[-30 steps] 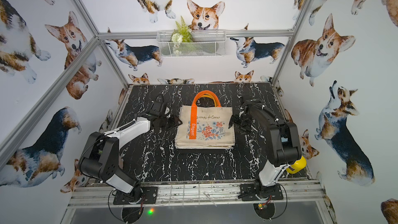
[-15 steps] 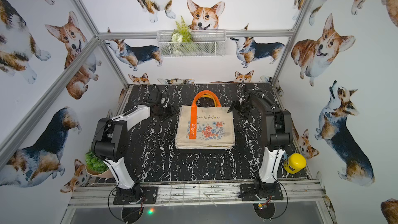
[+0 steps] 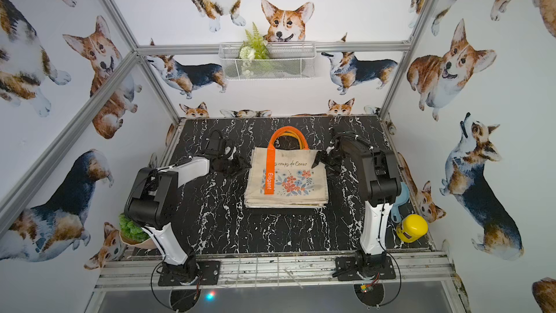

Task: Put away the canvas bag
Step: Move the canvas bag to the center of the board, then adjust the canvas bag at the center of the board.

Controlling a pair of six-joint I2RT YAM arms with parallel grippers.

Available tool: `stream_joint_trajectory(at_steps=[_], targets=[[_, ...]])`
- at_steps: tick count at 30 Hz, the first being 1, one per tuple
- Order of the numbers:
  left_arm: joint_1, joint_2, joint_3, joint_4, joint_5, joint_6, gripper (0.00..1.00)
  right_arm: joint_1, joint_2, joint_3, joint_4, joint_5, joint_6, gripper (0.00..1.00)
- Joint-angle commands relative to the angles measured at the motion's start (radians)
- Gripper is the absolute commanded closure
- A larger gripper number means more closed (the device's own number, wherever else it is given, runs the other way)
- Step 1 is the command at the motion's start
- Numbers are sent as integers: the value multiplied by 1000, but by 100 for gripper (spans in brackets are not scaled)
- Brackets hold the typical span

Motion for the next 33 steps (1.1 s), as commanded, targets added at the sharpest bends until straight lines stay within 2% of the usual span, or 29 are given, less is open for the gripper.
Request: stream_joint_trajectory(at_steps=[1, 12, 28, 30, 33], targets=[[-2, -4, -20, 61, 21, -21, 49, 3, 0, -12, 31, -18, 3, 20], [-3, -19, -13, 56, 24, -25, 49, 50, -42, -20, 101, -113, 44, 22], [0, 17, -19, 80, 49, -34, 50, 59, -20, -28, 73, -113, 44, 22], [0, 18, -24, 92, 57, -38, 57, 59, -20, -33, 74, -114, 44, 22], [0, 1, -30, 100, 60, -43, 74, 59, -22, -32, 72, -114, 40, 23]])
